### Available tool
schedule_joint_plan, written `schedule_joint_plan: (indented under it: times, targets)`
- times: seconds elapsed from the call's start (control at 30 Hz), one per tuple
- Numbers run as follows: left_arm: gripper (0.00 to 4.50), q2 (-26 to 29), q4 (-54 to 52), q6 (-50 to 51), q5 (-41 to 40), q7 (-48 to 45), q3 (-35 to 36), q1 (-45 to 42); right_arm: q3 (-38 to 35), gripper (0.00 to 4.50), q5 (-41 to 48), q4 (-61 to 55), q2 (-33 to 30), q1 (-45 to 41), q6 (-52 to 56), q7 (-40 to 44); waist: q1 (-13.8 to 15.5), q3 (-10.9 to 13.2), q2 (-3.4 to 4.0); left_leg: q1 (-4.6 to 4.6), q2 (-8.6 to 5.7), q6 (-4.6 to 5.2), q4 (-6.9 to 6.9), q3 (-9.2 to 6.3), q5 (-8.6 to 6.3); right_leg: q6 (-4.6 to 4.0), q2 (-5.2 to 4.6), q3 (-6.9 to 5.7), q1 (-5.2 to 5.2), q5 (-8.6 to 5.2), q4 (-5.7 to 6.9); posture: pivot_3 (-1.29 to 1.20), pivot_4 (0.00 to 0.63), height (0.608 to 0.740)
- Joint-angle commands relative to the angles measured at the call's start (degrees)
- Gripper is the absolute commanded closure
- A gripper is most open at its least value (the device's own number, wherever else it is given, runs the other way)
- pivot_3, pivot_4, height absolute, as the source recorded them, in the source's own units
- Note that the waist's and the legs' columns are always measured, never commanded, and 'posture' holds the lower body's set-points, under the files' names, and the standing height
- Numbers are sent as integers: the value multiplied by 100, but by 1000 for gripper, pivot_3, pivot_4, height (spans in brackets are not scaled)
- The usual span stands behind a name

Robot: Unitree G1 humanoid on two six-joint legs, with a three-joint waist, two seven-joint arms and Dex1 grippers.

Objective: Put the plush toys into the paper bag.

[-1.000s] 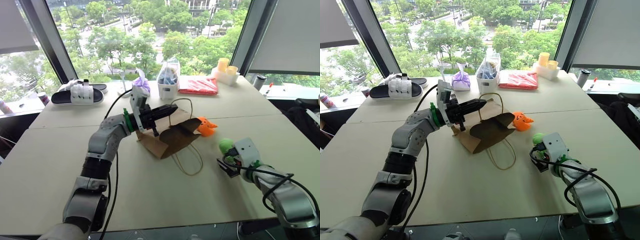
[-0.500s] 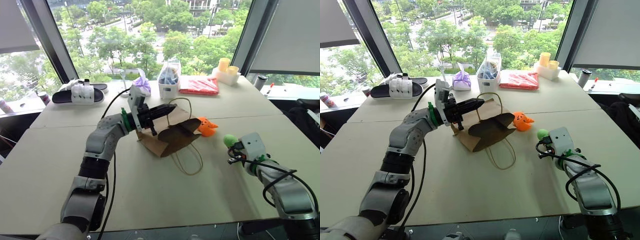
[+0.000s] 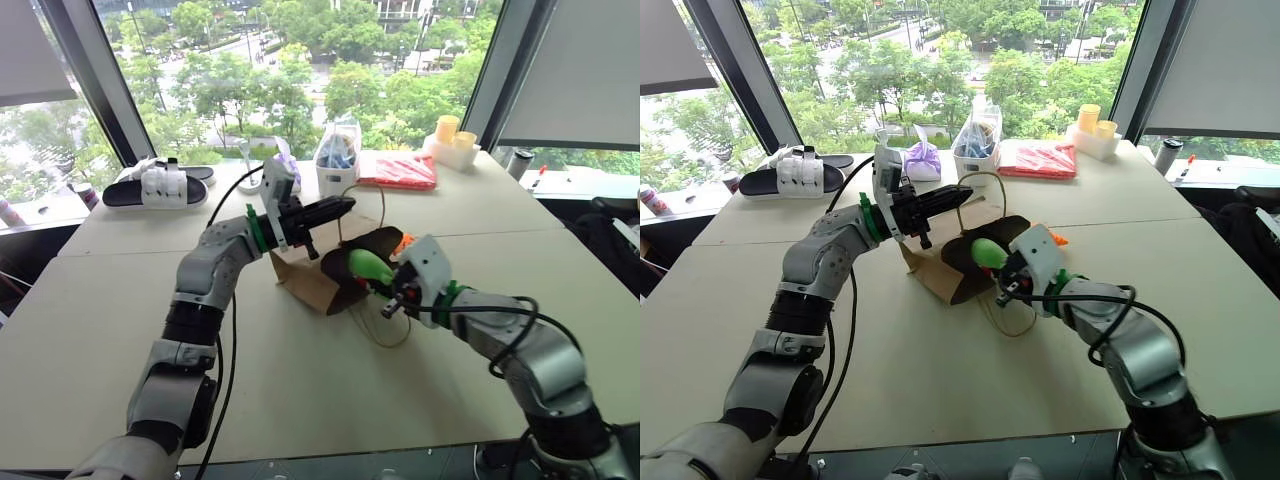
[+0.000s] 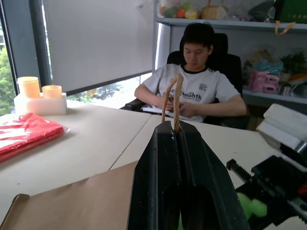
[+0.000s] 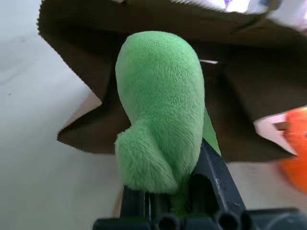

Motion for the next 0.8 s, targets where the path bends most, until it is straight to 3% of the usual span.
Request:
schedule_joint_plan:
  times: [0.03,0.43,0.57,0.73,0.8]
  targets:
    - [4500,47,-385,180,-233,-53,61,-98,300,4459,-303,515,233,-490,-510,-16,-8,0,0,0,0,-6,0,-1,3,0,1,0,-1,0,1,0,150,740]
    - [4500,30,-1187,1077,-782,161,75,81,782,4459,-888,2621,1098,-1555,-1686,214,-25,0,0,-1,0,-32,-7,-1,18,-1,1,0,-7,0,1,0,150,740]
    - [4500,34,-1235,1136,-840,253,102,89,724,2786,-971,2835,1234,-1654,-1886,238,-26,0,0,-1,0,-33,-7,-1,19,-1,1,0,-8,0,1,0,150,740]
    - [4500,108,-1142,968,-686,219,30,143,750,236,-1103,2429,1051,-1587,-1737,336,-25,0,0,-1,0,-33,-8,-1,19,-1,1,0,-8,0,1,0,150,740]
    - [4500,194,-998,751,-462,169,-60,235,807,57,-1163,1772,725,-1473,-1508,504,-21,0,1,-2,0,-34,-8,0,19,-1,0,1,-11,0,1,0,150,740]
